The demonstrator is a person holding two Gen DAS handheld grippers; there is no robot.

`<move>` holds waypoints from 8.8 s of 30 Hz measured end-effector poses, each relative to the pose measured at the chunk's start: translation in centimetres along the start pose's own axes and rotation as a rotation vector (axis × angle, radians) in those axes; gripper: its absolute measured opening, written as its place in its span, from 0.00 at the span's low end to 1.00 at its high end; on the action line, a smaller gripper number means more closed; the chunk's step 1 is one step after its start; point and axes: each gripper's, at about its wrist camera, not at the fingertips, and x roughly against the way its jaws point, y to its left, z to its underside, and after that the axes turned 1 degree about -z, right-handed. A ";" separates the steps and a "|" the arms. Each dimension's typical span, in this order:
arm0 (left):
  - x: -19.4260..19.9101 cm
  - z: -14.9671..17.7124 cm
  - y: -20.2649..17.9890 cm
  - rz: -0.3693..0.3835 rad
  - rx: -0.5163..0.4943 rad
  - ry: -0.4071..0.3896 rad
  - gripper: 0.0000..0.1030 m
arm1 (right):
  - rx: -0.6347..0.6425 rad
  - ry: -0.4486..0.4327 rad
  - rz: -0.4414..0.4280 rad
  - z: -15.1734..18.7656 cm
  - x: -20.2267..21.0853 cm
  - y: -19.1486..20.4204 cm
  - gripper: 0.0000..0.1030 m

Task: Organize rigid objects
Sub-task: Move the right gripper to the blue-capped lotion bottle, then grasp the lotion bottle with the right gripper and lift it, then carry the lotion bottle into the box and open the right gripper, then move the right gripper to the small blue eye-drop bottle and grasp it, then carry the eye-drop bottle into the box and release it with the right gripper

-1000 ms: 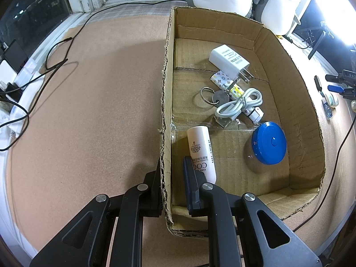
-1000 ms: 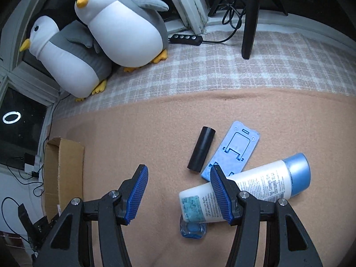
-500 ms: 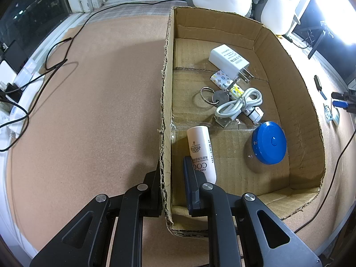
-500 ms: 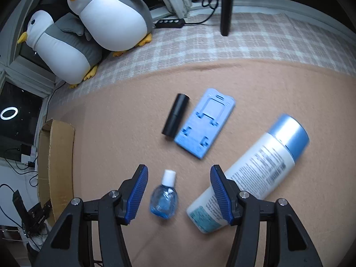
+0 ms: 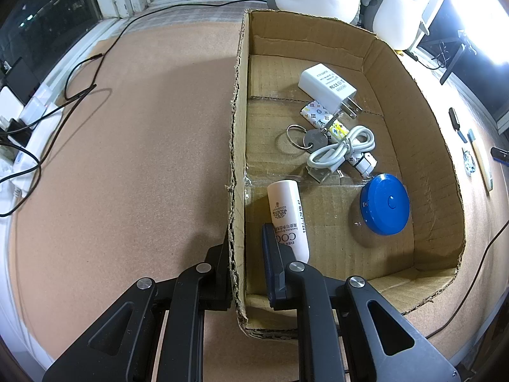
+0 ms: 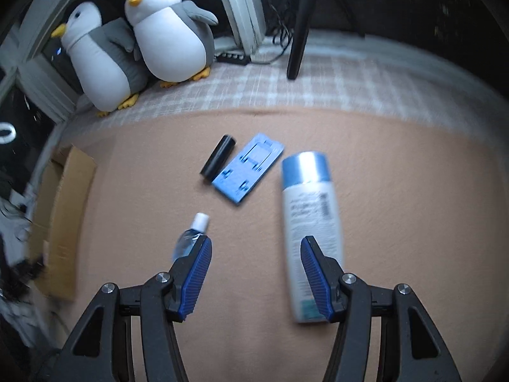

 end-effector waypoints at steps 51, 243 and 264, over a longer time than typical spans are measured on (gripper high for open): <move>0.0 0.0 0.0 0.001 0.002 -0.001 0.13 | 0.028 -0.005 0.100 -2.5 -1.3 -0.4 0.42; -0.1 0.0 0.6 0.006 0.006 -0.012 0.13 | 0.571 0.057 -0.273 4.0 -1.2 34.3 0.27; -0.1 0.0 0.6 0.006 0.005 -0.013 0.13 | 0.610 0.108 -0.269 5.6 -3.5 36.6 0.27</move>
